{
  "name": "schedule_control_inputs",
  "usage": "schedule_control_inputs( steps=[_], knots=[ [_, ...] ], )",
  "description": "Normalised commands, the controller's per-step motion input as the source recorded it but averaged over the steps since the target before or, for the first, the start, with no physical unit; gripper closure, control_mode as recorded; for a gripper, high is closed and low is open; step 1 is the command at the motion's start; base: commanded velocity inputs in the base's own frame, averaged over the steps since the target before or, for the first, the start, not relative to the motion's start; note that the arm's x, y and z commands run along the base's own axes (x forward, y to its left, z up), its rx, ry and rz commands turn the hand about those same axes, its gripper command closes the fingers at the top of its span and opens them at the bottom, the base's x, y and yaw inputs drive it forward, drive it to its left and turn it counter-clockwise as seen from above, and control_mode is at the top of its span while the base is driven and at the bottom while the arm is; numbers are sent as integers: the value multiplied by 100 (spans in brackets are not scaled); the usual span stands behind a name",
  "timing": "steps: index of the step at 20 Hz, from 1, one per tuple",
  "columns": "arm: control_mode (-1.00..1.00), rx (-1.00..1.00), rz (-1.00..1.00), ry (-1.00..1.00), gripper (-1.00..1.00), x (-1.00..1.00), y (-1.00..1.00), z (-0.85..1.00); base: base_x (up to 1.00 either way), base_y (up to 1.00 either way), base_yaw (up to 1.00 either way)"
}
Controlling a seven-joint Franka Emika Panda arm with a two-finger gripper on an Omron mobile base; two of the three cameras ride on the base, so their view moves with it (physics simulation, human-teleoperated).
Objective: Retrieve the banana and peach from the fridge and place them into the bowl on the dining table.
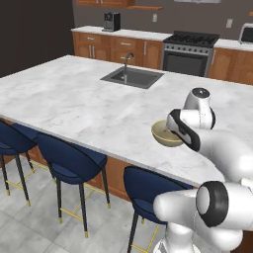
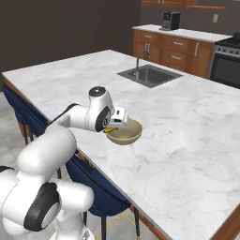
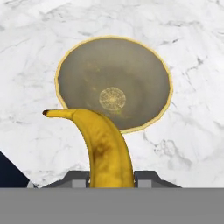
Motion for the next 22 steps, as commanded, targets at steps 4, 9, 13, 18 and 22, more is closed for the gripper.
schedule_control_inputs(
  steps=[4,9,13,18,22],
  knots=[
    [-100,0,0,3,100,35,-6,-43,0,0,0],
    [-100,0,0,1,100,47,-11,-27,0,0,0],
    [-100,0,0,0,100,54,-13,-20,0,0,0],
    [-100,0,0,0,100,49,-11,-17,0,0,0],
    [-100,0,0,0,100,33,-3,-25,0,0,0]
  ],
)
